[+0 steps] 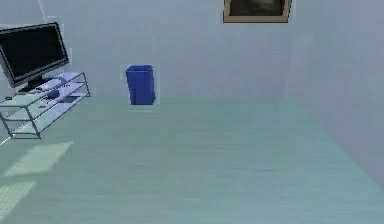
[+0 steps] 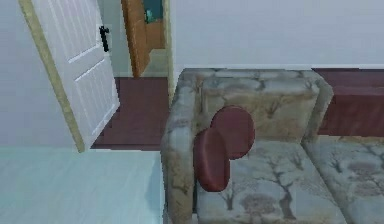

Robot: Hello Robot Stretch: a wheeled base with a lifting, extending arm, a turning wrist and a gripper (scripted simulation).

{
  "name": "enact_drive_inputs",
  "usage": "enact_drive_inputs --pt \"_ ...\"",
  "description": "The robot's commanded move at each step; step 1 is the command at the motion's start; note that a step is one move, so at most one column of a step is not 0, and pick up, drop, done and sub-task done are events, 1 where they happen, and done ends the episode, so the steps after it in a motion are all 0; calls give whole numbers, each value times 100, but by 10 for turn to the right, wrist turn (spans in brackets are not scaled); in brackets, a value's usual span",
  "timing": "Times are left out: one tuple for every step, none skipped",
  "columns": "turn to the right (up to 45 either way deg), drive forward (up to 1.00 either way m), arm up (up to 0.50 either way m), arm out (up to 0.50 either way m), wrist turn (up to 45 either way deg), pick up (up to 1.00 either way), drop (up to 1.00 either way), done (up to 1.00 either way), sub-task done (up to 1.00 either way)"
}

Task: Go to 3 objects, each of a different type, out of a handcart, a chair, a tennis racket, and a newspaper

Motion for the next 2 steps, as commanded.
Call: enact_drive_inputs --pt "360 0 0 0 0 0 0 0 0" --pt "0 65 0 0 0 0 0 0 0"
